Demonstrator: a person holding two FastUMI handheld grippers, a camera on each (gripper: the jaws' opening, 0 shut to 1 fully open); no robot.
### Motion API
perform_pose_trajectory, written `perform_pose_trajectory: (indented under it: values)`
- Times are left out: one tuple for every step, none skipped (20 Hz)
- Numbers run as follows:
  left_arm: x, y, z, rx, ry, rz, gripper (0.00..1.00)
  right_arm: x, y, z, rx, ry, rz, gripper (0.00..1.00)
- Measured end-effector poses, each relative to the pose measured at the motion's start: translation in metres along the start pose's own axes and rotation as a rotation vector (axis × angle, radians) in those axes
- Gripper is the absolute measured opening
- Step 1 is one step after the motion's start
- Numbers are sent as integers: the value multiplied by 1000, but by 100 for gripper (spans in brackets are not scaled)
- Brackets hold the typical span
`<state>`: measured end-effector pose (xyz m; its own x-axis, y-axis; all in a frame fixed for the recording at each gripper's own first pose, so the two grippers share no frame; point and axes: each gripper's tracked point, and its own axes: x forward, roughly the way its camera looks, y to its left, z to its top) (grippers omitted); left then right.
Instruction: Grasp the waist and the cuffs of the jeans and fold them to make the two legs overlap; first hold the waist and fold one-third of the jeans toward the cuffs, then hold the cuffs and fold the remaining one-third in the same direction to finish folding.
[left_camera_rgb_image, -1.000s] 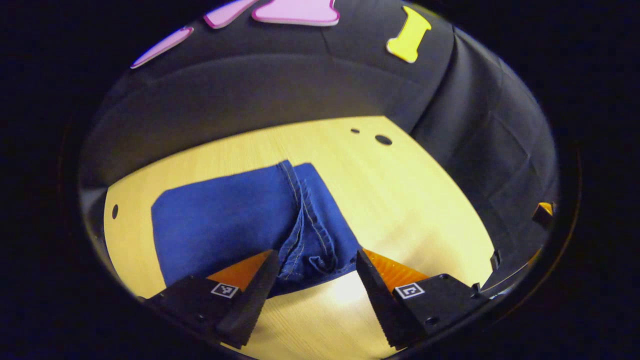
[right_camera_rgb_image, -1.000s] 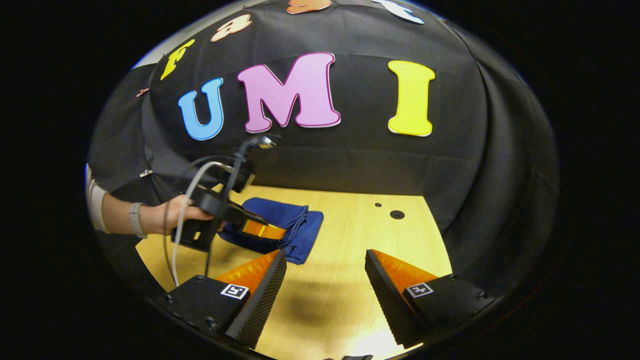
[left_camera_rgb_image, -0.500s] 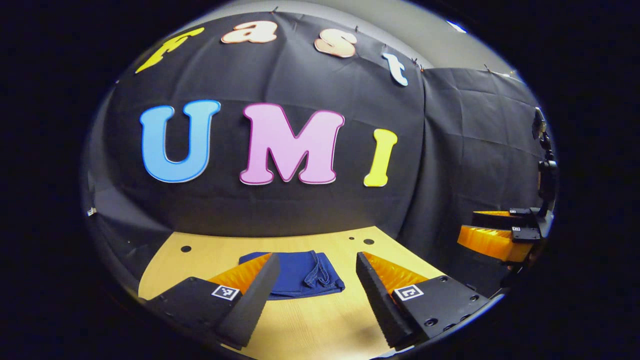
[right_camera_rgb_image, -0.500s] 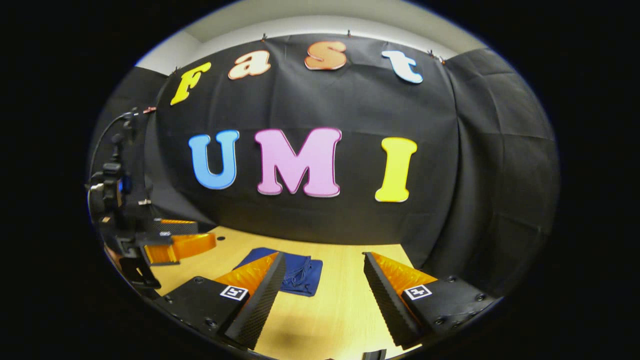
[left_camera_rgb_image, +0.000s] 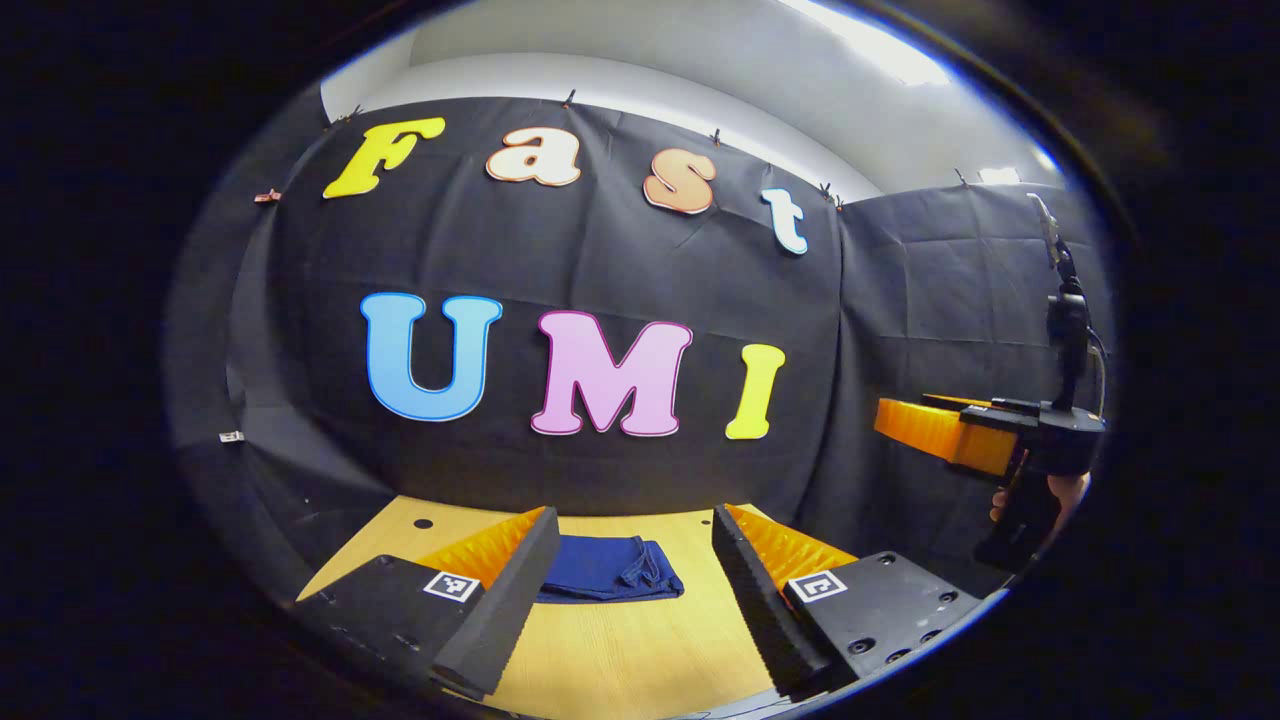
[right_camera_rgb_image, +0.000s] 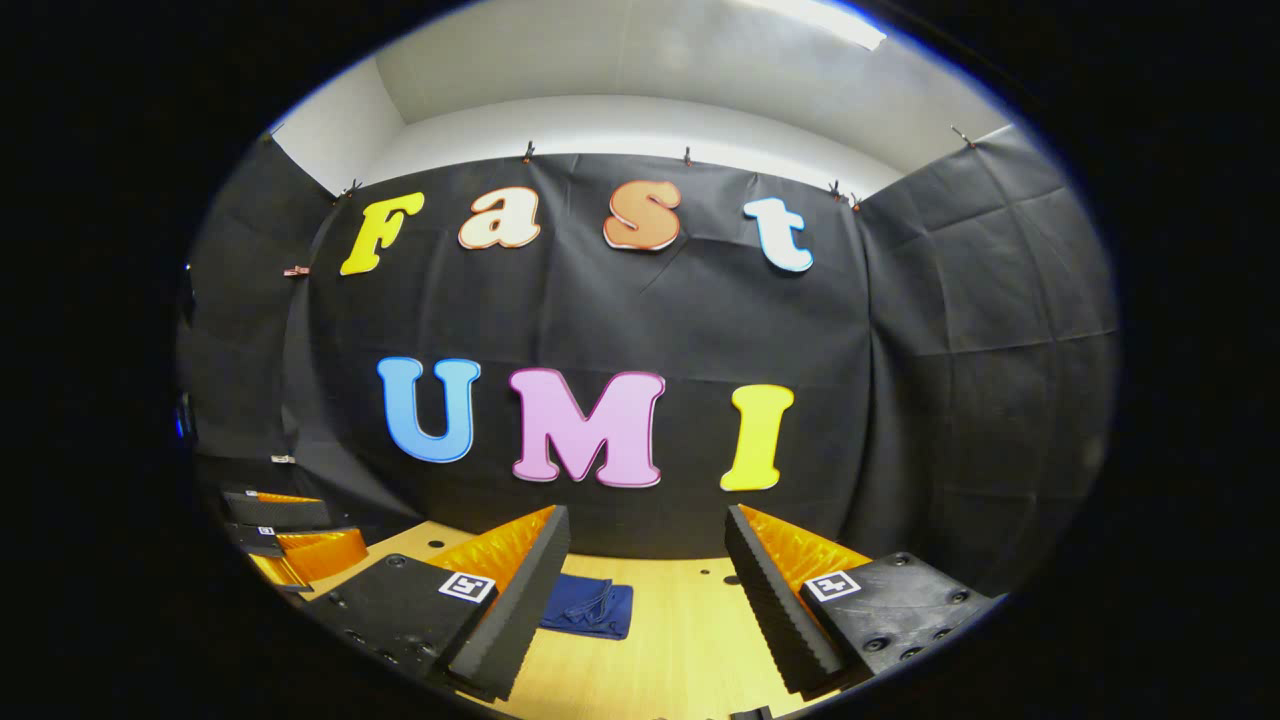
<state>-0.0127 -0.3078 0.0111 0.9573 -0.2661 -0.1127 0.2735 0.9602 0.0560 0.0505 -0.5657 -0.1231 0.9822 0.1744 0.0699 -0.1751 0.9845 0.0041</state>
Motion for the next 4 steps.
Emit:
perform_pose_trajectory:
  values:
    - [-6, 2, 4, -5, -8, 17, 96, -3, 1, 2, -1, -12, -2, 96]
    - [-7, 1, 7, -16, -8, 26, 96, -5, 5, 4, 0, -17, 7, 96]
    - [-7, 2, 9, -28, -11, 33, 96, -7, 9, 6, -2, -24, 21, 96]
    - [-9, 3, 12, -36, -9, 46, 96, -6, 6, 6, -8, -25, 26, 96]
